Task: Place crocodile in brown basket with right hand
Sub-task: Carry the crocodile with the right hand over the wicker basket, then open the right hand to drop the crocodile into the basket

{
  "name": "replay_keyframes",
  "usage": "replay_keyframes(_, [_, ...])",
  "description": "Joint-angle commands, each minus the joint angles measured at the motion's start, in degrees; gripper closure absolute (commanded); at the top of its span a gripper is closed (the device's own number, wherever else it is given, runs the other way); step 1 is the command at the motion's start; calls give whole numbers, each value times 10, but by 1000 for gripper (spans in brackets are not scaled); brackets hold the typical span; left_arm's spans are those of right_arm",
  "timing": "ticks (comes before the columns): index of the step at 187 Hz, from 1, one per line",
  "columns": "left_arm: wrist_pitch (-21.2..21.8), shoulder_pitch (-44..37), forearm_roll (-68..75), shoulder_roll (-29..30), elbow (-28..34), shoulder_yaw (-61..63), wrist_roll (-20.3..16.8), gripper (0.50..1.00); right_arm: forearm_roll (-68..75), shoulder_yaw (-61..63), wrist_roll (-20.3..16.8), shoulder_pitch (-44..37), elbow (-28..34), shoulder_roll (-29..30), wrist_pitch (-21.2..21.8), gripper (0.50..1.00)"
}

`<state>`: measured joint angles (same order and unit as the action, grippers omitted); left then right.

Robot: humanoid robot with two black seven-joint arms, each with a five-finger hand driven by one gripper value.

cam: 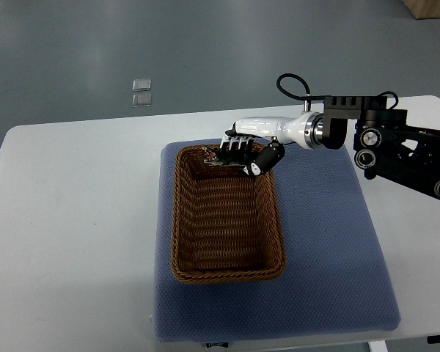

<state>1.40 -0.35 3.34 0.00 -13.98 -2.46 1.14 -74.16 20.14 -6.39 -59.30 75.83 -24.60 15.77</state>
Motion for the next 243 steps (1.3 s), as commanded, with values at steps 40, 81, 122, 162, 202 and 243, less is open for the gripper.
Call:
replay_keyframes(40, [0,0,0,0,0,0,0,500,-6,0,3,33,-10,30,-17,887])
replay_keyframes(81, [0,0,0,0,0,0,0,500,-9,1,6,60,-29,39,-22,883])
replay_keyframes(122, [0,0,0,0,0,1,0,500,-10,2,6,81,-34,44,-31,801])
replay_keyframes(162, [0,0,0,0,0,1,0,500,-10,4,6,93,-33,47,-30,693])
replay_keyframes(202, [0,0,0,0,0,1,0,500,-5,12,6,91,-32,46,-27,607])
replay_keyframes(243, [0,0,0,0,0,0,0,500,10,70,8,88,-31,43,-17,603])
